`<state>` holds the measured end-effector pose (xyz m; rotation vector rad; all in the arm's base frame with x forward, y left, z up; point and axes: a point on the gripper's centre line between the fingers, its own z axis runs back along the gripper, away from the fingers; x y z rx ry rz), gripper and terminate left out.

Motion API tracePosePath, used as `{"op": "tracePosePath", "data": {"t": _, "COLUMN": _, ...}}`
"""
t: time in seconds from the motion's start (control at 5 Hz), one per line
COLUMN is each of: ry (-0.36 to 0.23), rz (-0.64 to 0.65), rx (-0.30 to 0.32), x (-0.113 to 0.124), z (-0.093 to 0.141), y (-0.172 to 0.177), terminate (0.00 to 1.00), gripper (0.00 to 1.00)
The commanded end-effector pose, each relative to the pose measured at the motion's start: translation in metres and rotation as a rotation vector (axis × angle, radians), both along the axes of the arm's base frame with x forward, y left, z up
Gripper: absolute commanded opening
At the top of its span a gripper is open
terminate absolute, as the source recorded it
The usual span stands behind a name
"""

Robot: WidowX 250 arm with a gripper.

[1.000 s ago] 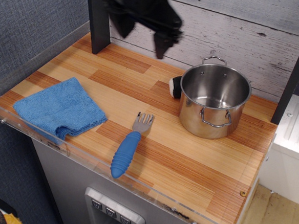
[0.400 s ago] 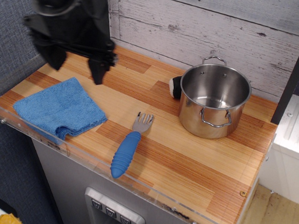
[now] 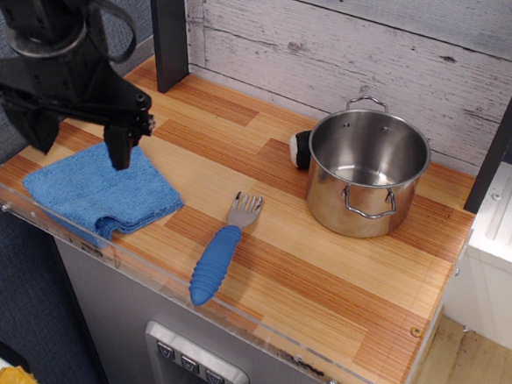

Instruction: Move towel to the left of the pot

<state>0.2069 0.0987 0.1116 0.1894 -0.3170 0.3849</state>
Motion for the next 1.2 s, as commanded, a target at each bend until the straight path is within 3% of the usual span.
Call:
{"op": "tracePosePath", "data": {"t": 0.0, "ry": 0.065, "rz": 0.069, "rx": 0.014, "x": 0.003, "z": -0.007, "y": -0.013, "terminate": 0.0, "gripper": 1.0}}
{"op": "tracePosePath", "data": {"t": 0.2, "ry": 0.095, "rz": 0.038, "rx": 0.027, "x": 0.011, "z": -0.018, "y": -0.014, "terminate": 0.0, "gripper": 1.0}}
{"op": "tracePosePath", "data": {"t": 0.8, "ry": 0.088, "rz": 0.007, "rx": 0.073, "x": 0.036, "z": -0.03, "y": 0.014, "terminate": 0.0, "gripper": 1.0}}
{"op": "tracePosePath", "data": {"t": 1.0, "ry": 0.117, "rz": -0.032, "rx": 0.079, "x": 0.04, "z": -0.044, "y": 0.017, "terminate": 0.0, "gripper": 1.0}}
